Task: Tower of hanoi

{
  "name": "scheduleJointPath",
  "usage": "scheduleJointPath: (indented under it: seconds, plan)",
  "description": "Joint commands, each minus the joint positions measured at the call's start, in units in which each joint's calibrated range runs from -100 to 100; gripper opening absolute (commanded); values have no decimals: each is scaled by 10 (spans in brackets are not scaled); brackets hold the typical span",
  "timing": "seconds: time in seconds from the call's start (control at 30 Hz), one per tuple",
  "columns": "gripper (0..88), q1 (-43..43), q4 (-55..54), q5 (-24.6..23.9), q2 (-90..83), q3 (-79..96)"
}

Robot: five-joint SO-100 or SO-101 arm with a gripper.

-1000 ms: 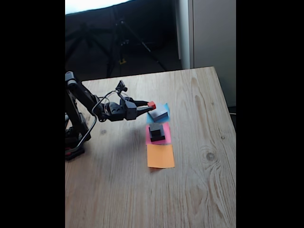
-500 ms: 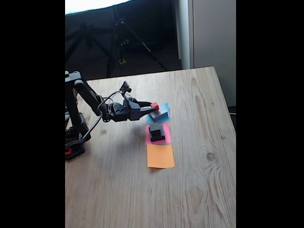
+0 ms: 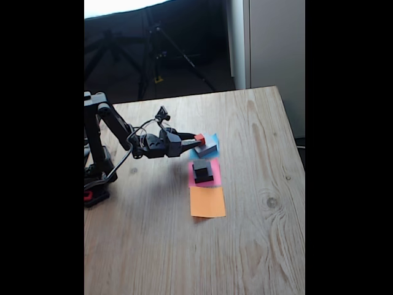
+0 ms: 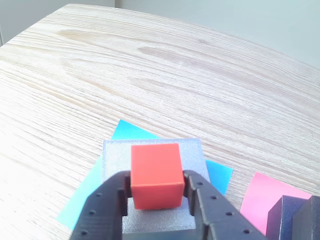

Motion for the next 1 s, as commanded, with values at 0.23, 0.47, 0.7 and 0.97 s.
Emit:
scheduleJointPath:
  seconds: [0.23,0.47,0.7,0.97]
  plan:
    - [124,5,-12,10,-2,-7]
    - [199,9,-10,10,-8,-11]
    - [208,15,59,10,-62,-33]
    - [216,14,187,-26,-171,-57]
